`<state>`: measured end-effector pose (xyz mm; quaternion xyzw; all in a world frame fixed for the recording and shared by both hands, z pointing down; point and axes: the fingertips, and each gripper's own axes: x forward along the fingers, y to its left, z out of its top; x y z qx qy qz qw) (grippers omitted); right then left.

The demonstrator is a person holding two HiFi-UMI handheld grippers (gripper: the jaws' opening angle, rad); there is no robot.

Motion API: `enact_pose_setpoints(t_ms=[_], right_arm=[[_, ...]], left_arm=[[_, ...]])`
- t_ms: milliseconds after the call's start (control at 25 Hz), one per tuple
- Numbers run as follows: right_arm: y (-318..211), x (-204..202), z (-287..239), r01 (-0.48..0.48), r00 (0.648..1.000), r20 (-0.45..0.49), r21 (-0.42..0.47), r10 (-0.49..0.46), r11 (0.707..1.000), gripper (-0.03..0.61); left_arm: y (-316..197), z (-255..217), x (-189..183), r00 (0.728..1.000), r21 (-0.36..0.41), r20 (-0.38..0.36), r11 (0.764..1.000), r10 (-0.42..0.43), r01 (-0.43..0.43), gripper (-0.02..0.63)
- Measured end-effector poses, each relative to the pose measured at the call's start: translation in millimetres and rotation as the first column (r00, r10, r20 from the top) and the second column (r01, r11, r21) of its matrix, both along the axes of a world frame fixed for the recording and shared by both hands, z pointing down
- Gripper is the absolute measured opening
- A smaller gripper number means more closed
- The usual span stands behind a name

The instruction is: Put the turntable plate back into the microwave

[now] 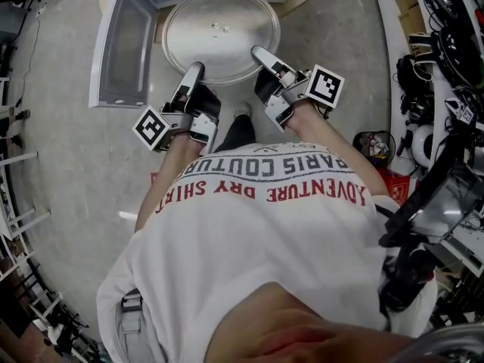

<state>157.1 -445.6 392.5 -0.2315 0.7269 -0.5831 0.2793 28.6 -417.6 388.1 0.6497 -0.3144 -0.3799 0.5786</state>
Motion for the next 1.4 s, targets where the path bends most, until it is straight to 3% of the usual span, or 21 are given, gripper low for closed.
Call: enact_pose_setpoints(t_ms=[360,600,880,1400], right_arm=[[-108,-49,49,0.023,1.000,-0.016,-0.078,-0.024,0.997,0.029],[-154,-63,96,0.042,0.999,-0.015,-0.114,-0.044,0.993,0.029],[-209,-75,125,-0.010,1.000,0.011,-0.131,0.011,0.991,0.031],[-220,-82,125,0.004,1.000,-0.004,-0.128,-0.005,0.992,0.031]], left_arm=[[-104,49,-47,0.998,-0.036,-0.012,0.998,-0.055,0.055,0.035],[-146,98,-58,0.995,-0.083,-0.045,0.993,-0.091,0.087,0.038],[-203,129,-72,0.992,-0.092,-0.069,0.991,-0.102,0.095,0.039],[-226,128,-75,0.988,-0.048,-0.055,0.989,-0.145,0.142,0.043]])
